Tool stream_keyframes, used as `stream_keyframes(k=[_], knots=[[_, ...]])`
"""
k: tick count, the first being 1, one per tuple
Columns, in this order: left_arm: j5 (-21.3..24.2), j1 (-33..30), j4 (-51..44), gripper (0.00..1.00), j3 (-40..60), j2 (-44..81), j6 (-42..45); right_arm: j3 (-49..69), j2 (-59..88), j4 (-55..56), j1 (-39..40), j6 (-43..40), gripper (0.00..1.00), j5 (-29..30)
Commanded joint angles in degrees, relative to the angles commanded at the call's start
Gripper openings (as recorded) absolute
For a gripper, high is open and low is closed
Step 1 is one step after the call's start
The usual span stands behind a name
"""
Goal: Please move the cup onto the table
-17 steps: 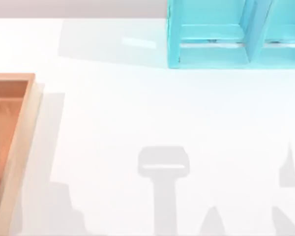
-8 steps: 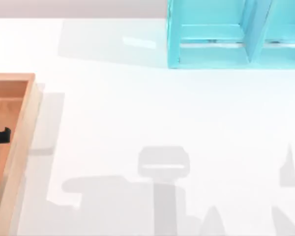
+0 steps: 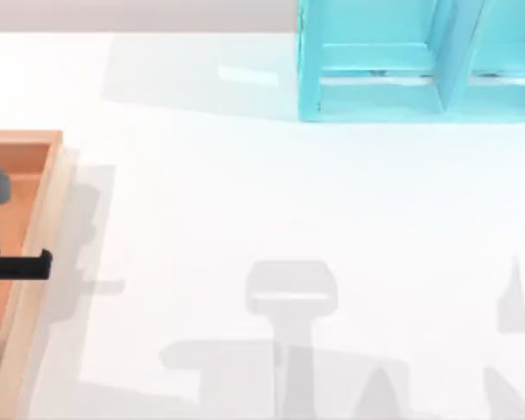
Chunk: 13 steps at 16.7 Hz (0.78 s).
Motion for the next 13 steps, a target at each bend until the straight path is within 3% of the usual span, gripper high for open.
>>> stream_keyframes(k=[6, 13], knots=[[0.3, -2.8, -2.1, 0.00, 6.0, 6.4, -3.0, 0.0, 0.0, 0.0, 0.0, 0.0, 1.00, 0.0], [1.2, -15.4, -9.9, 0.00, 38.0, 31.2, -15.5, 0.0, 0.0, 0.0, 0.0, 0.0, 1.00, 0.0]])
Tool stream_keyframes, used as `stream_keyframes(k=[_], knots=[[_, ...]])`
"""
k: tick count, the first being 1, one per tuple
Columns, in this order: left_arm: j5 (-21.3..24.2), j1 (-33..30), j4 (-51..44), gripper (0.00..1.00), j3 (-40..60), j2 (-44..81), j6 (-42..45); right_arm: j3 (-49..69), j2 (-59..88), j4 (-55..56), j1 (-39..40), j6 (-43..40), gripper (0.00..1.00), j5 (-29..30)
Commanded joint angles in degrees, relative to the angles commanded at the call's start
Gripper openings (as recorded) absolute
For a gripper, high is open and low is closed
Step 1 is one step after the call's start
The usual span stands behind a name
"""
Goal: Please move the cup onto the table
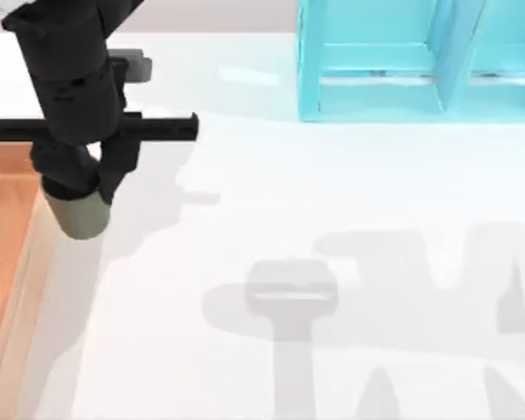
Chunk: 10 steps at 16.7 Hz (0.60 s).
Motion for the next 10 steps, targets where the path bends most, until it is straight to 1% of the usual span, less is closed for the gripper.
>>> stream_keyframes(k=[3, 6, 8, 10], knots=[[0.5, -6.3, -3.1, 0.00, 16.4, 11.6, -6.0, 0.0, 0.0, 0.0, 0.0, 0.0, 1.00, 0.0], [0.9, -11.9, -5.5, 0.00, 30.1, 21.6, -11.3, 0.0, 0.0, 0.0, 0.0, 0.0, 1.00, 0.0], [1.2, -14.9, -6.6, 0.00, 36.6, 26.6, -14.1, 0.0, 0.0, 0.0, 0.0, 0.0, 1.00, 0.0], [1.3, -16.9, -7.3, 0.00, 40.6, 30.0, -16.1, 0.0, 0.0, 0.0, 0.0, 0.0, 1.00, 0.0]])
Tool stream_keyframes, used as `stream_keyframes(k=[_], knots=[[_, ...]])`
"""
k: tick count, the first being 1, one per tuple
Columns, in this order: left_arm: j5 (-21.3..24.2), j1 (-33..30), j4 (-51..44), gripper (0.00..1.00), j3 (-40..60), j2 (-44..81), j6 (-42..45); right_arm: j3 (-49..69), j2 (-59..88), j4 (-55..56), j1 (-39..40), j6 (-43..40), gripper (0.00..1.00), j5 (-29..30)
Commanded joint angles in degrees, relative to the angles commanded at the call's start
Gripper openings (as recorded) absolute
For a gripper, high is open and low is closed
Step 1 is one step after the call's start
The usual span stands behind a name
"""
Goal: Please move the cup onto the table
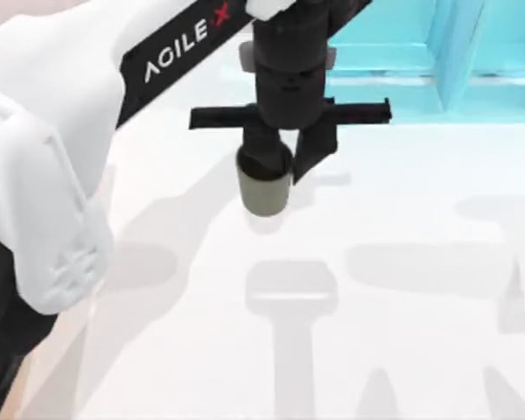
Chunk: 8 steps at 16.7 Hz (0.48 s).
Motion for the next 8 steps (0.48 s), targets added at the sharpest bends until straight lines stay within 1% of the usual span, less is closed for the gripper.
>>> stream_keyframes(k=[2, 8], knots=[[0.1, -0.9, -0.3, 0.00, 1.7, 1.5, -0.9, 0.0, 0.0, 0.0, 0.0, 0.0, 1.00, 0.0], [0.1, -0.7, 0.6, 0.00, 0.7, 1.4, -0.8, 0.0, 0.0, 0.0, 0.0, 0.0, 1.00, 0.0]])
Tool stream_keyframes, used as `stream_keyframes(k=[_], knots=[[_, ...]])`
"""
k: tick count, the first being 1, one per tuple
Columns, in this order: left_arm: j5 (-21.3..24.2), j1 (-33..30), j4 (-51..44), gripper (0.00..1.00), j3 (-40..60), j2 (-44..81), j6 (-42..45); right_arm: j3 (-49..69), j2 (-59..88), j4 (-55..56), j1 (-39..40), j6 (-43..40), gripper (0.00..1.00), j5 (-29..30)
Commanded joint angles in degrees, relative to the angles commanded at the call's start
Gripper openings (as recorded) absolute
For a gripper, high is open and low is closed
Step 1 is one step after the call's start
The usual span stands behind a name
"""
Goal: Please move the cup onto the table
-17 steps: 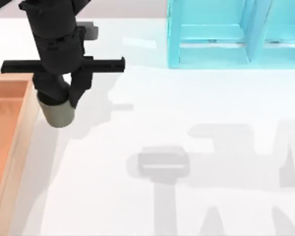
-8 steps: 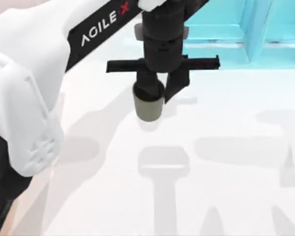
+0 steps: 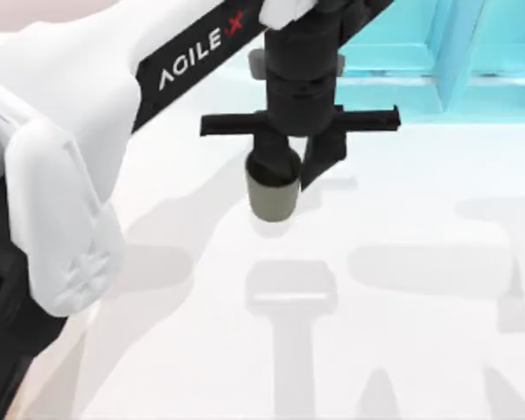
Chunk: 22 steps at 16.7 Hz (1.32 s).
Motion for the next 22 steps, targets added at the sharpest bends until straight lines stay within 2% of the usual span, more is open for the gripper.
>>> stream_keyframes(k=[9, 15, 22], knots=[[0.0, 0.4, 15.3, 0.00, -19.5, -3.9, 0.5, 0.0, 0.0, 0.0, 0.0, 0.0, 1.00, 0.0], [-0.1, 0.5, 17.3, 0.00, -21.8, -4.4, 0.6, 0.0, 0.0, 0.0, 0.0, 0.0, 1.00, 0.0], [-0.1, 0.5, 17.3, 0.53, -21.8, -4.4, 0.6, 0.0, 0.0, 0.0, 0.0, 0.0, 1.00, 0.0]])
